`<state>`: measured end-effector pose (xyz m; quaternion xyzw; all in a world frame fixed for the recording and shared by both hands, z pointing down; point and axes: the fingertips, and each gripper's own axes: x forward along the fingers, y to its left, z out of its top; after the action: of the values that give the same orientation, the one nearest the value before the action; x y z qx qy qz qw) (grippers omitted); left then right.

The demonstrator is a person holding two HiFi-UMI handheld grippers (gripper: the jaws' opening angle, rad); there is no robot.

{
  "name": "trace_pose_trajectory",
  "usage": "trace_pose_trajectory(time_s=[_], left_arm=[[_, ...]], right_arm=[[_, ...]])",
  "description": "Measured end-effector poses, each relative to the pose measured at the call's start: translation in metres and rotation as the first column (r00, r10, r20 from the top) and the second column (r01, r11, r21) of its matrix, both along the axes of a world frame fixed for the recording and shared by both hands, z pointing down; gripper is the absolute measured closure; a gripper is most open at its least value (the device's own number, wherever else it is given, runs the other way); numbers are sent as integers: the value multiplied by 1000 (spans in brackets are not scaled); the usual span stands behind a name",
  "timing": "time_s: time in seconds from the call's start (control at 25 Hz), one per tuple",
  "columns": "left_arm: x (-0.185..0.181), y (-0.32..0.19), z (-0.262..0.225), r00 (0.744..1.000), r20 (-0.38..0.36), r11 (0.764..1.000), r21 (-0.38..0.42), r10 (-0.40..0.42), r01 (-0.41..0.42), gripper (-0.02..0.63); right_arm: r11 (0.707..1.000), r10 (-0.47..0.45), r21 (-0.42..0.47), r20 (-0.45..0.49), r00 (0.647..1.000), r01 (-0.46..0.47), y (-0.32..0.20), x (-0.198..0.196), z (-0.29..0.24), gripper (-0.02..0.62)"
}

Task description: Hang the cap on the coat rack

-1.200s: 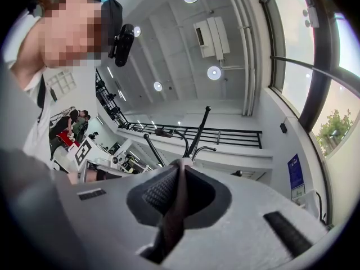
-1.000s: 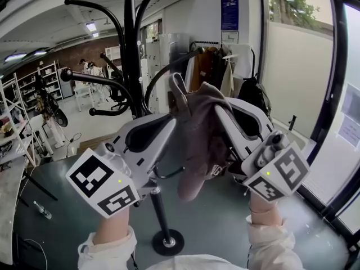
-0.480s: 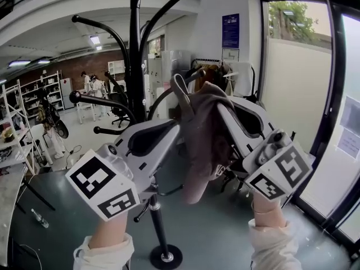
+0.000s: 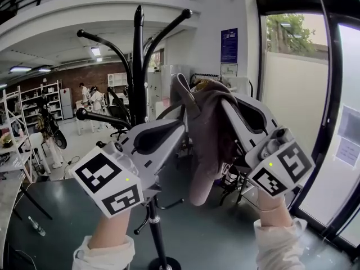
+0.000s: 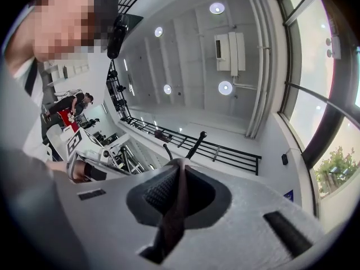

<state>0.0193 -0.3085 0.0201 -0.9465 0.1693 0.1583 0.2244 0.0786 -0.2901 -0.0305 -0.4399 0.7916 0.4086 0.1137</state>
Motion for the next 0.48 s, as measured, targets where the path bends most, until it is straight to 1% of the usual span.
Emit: trace_pose_trajectory(time_s=[0.08,0.16,0.32,0.48], left_arm=[[-4,0,-7,1000,-20,1000,0,12,-12,589],[-2,-3,-13,999,-24,1000,1,21,-21,589],[6,-6,-17,998,-26,998,-13,58,-58,589],[5,-4,-24,997,-43,998,-10,66,-67,589]], right_arm=[[1000,18,24,-24,1000,-17,3,-4,-8,581],[999,30,45,-39,999,-28,3,-3,-16,581],[997,27,69,-20,999,-25,2,1,-33,581],[996,30,88,-15,999,-28,1,-2,-44,581]])
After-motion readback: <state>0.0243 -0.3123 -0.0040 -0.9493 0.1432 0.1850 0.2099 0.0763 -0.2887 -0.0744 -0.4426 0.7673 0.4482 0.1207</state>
